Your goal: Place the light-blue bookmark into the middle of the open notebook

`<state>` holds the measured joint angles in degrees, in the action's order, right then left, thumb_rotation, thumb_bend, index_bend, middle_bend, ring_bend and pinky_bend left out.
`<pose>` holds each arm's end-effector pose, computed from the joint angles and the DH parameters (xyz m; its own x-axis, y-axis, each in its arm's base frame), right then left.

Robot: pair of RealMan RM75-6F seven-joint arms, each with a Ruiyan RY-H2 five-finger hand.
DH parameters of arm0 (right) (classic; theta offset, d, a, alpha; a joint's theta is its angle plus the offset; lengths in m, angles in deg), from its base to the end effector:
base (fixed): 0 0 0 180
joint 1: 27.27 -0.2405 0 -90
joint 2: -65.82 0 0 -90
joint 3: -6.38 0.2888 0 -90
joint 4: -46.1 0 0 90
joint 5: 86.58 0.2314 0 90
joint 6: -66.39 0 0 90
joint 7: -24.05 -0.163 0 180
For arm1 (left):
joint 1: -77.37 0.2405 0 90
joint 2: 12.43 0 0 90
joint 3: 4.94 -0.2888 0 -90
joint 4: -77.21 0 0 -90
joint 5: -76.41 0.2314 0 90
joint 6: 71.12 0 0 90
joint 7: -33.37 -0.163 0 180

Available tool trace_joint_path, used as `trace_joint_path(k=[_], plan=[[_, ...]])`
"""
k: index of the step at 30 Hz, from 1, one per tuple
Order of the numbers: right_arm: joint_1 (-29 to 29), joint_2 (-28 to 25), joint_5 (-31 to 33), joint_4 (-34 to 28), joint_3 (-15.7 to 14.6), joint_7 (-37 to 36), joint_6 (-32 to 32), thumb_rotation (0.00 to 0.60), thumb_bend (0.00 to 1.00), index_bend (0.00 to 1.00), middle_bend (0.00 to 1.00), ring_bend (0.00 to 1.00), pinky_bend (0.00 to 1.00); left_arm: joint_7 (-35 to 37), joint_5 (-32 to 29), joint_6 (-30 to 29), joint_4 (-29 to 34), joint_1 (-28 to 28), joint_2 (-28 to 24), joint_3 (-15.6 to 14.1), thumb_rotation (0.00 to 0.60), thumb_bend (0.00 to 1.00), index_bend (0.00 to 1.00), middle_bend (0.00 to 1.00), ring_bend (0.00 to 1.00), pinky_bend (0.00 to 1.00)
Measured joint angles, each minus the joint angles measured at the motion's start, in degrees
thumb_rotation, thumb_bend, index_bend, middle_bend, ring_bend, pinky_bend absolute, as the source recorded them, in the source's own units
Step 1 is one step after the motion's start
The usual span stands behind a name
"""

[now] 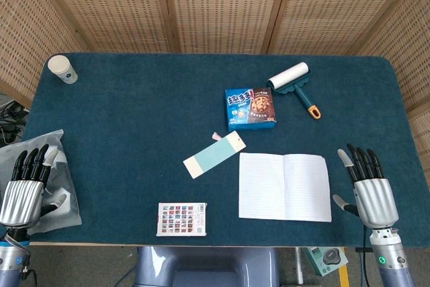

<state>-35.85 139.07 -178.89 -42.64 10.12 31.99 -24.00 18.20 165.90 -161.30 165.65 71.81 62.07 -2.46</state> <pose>-0.3080 -0.2260 0.1133 0.4201 0.1409 0.8965 -0.8835 -0.1621 0.4395 -0.3271 0.2055 0.1044 0.5265 -0.0936 0.8450 0.8442 -0.0602 -0.5327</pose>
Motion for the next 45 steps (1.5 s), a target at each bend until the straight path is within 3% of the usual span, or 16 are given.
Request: trace_joint_path(k=[17, 20, 24, 28, 33, 37, 45], plan=[[-0.2, 0.1, -0.6, 0.2, 0.7, -1.5, -0.2, 0.6, 0.17, 0.0, 0.0, 0.0, 0.0, 0.3, 0.2, -0.4, 1.3, 0.4, -1.3, 0.0, 0.6, 0.04, 0.0, 0.0, 0.0, 0.0], [-0.6, 0.2, -0.6, 0.4, 1.3, -2.6, -0.1, 0.6, 0.17, 0.06, 0.0, 0.0, 0.0, 0.6, 0.2, -0.6, 1.6, 0.5, -1.6, 0.1, 0.6, 0.04, 0.0, 0.0, 0.0, 0.0], [-2.3, 0.0, -0.8, 0.6, 2.2, -2.9, 1.3, 0.6, 0.17, 0.2, 0.0, 0.0, 0.06, 0.5, 0.2, -0.7, 1.8, 0.5, -1.8, 0.3, 0.6, 0.04, 0.0, 0.0, 0.0, 0.0], [-5.0, -0.5, -1.7, 0.2, 3.8, -1.7, 3.0, 0.6, 0.17, 0.25, 0.01, 0.0, 0.09, 0.6, -0.1, -0.7, 1.7, 0.4, -1.8, 0.7, 0.6, 0.04, 0.0, 0.0, 0.0, 0.0], [-10.1, -1.1, -2.2, -2.0, 6.1, 1.3, 8.5, 0.6, 0.17, 0.27, 0.02, 0.0, 0.09, 1.0, -1.1, 0.1, 1.6, 0.1, -1.8, 1.2, 0.6, 0.04, 0.0, 0.0, 0.0, 0.0], [-16.6, -0.5, -1.0, -3.7, 8.6, 5.0, 17.0, 0.6, 0.17, 0.27, 0.02, 0.0, 0.09, 2.5, -2.9, 1.8, 1.0, -0.5, -1.9, 1.9, 0.6, 0.04, 0.0, 0.0, 0.0, 0.0], [-31.3, 6.9, 5.9, -1.7, 12.7, 11.0, 33.7, 0.6, 0.17, 0.28, 0.02, 0.0, 0.1, 3.5, -4.7, 4.8, -0.5, -1.7, -1.5, 2.2, 0.6, 0.04, 0.0, 0.0, 0.0, 0.0]])
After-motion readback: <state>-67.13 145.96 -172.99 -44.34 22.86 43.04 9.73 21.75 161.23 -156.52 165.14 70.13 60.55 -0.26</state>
